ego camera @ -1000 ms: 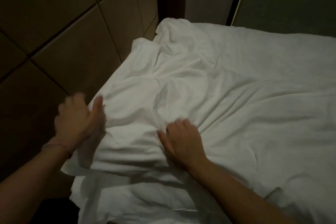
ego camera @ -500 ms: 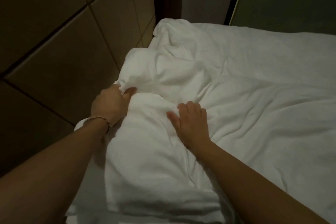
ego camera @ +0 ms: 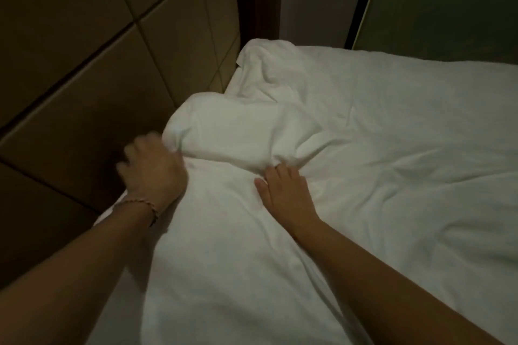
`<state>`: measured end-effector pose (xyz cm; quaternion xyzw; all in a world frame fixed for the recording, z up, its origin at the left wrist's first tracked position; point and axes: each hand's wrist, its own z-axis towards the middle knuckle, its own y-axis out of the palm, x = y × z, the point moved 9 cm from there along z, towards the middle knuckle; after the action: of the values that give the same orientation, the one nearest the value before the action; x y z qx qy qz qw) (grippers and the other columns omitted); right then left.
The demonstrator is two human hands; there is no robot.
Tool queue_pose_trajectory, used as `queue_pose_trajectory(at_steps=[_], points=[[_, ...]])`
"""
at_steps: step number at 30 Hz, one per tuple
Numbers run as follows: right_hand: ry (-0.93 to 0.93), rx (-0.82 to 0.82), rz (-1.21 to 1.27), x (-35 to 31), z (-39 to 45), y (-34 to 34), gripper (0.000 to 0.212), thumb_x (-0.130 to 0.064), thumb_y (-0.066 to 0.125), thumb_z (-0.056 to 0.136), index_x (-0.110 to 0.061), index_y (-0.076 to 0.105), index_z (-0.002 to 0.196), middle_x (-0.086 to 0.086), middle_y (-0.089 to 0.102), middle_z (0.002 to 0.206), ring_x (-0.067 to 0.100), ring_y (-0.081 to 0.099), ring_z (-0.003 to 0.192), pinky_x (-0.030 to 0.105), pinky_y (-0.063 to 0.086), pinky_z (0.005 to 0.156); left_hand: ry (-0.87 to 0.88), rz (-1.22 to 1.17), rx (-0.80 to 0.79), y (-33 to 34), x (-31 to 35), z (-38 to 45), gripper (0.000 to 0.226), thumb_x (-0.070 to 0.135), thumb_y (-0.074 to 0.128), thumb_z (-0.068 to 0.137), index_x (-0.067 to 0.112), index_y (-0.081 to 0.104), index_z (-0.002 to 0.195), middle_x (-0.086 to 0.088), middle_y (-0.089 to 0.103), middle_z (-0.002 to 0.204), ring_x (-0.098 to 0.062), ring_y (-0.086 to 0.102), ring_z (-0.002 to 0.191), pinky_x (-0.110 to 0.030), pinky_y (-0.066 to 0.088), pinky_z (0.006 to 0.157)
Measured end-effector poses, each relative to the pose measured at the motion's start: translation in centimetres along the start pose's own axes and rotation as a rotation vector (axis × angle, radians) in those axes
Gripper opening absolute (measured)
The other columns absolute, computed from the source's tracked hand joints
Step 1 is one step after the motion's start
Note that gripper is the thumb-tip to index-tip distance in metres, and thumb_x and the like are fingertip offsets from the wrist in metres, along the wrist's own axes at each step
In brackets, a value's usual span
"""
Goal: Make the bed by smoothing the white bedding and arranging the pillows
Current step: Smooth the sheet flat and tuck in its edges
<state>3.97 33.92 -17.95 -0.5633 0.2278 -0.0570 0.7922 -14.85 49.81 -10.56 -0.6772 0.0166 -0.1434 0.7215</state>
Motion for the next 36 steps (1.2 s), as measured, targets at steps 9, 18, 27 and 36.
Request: queue_pose_trajectory(at_steps=[9,18,27,36], points=[[-0.116,-0.061,0.173,0.6,-1.7,-1.2,0.035,-0.030,0.043,0.094,-0.011,0.070,0.107,0.013,0.068,0.105,0.031,0.058,0.100,0.047,0.047,0.091,1.004,0.121,-0.214,5.9,22.4,-6.9,0.056,0.055,0.004,0.101,0.044,0.009,0.156,0.011,-0.003,0.166,-0.020,-0.012,0.152,-0.051,-0.003,0.121],[0.042,-0.339,-0.126,9.8,-6.3,-1.3,0.071,-0.064,0.001,0.098,-0.029,0.009,0.159,-0.005,-0.002,0.166,0.016,-0.006,0.152,0.043,-0.001,0.123,0.642,0.393,-0.215,10.7,10.3,1.5,0.064,0.051,-0.003,0.099,0.032,0.003,0.159,0.010,-0.007,0.166,-0.020,-0.012,0.152,-0.051,-0.009,0.120],[0.096,-0.306,-0.091,10.2,-6.1,-1.4,0.068,-0.064,0.005,0.099,-0.030,0.001,0.158,-0.006,-0.006,0.165,0.016,-0.009,0.152,0.041,-0.006,0.122,0.863,0.152,-0.255,10.1,18.2,-9.6,0.064,0.058,0.003,0.096,0.040,0.004,0.157,0.006,-0.003,0.167,-0.025,-0.008,0.153,-0.056,0.000,0.118],[0.662,-0.623,-0.319,30.7,-17.5,-3.3,0.069,-0.067,0.003,0.094,-0.038,-0.006,0.156,-0.009,-0.012,0.165,0.018,-0.009,0.152,0.050,-0.003,0.121,0.513,0.369,-0.228,10.4,5.3,-2.7,0.065,0.057,-0.002,0.096,0.037,0.000,0.158,0.004,-0.010,0.166,-0.025,-0.011,0.152,-0.057,-0.006,0.118]])
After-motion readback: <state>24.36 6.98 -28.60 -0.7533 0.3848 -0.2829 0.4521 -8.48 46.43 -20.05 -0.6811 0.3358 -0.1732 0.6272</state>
